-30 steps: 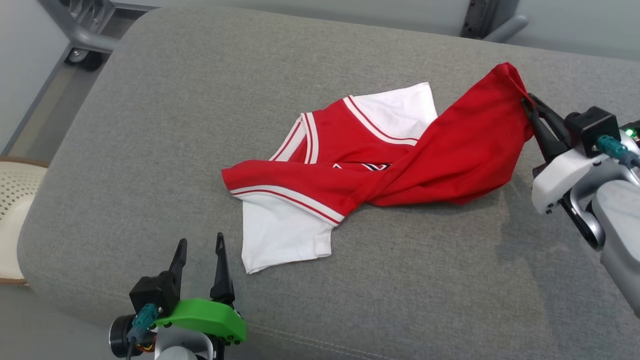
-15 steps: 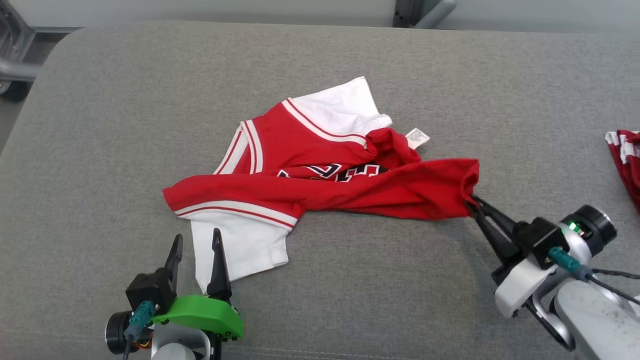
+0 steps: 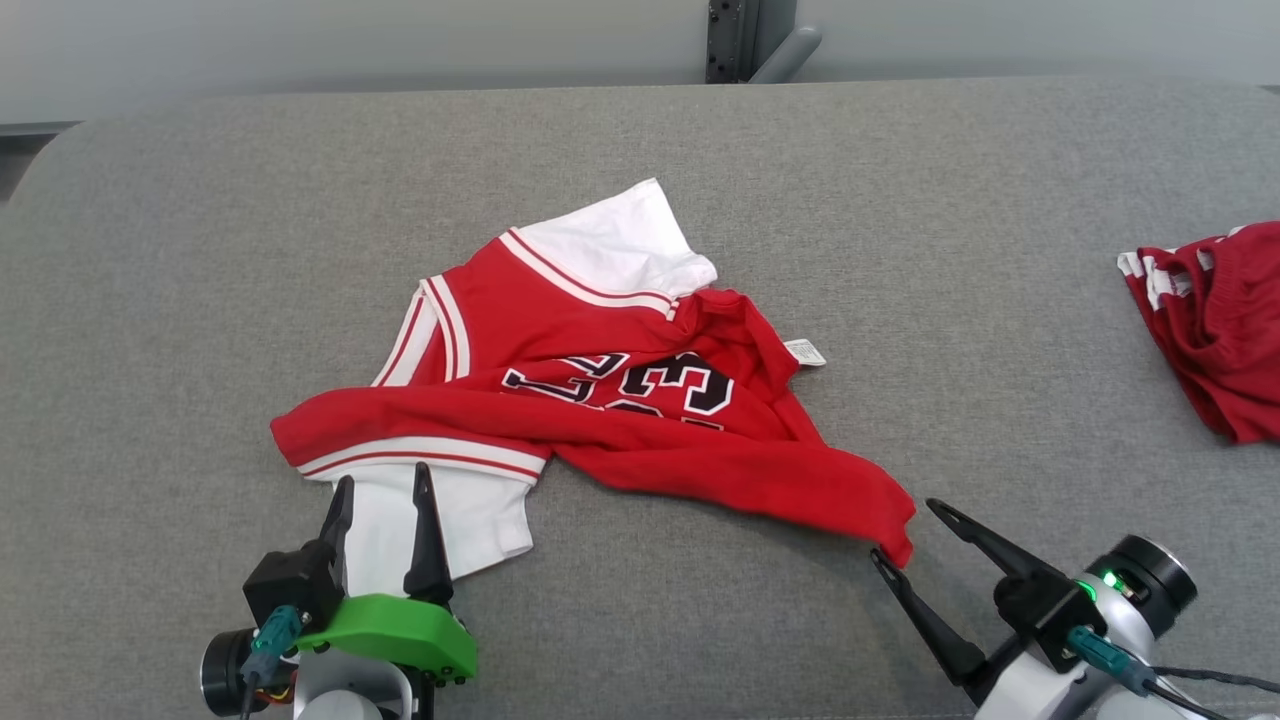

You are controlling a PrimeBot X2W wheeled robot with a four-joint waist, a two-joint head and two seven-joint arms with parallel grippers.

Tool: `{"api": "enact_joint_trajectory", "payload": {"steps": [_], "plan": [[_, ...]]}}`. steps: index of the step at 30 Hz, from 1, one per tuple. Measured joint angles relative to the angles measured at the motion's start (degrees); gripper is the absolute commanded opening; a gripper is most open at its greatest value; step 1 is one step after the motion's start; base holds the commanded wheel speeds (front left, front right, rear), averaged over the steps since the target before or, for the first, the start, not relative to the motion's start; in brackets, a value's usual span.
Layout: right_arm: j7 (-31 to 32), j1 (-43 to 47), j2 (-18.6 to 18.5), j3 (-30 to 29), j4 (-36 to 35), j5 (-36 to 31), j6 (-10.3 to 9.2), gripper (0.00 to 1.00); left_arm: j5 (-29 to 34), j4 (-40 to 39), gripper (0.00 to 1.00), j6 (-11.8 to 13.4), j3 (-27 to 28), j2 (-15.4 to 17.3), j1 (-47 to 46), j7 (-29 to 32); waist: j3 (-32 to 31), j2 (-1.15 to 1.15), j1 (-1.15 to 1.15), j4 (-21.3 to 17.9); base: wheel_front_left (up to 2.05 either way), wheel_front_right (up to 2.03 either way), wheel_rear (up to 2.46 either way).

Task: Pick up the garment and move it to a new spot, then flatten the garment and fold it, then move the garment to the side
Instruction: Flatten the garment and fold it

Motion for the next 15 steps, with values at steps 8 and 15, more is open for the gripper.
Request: {"api": "enact_joint_trajectory", "payload": {"steps": [8,15], "plan": [[0.0,6.98,-0.66,-10.06,-3.48,4.7,0.0,1.0,-0.03,-0.43,1.0,0.25,0.36,0.33,0.62,0.0,-1.12,0.0,0.0,-1.75,0.0,0.0,0.0],[0.0,2.86,-0.35,-10.36,-1.4,10.31,0.0,1.0,-0.13,-0.26,1.0,-0.01,-0.81,0.18,0.34,0.0,-1.02,0.0,0.0,-0.55,0.0,0.0,0.0]]}}
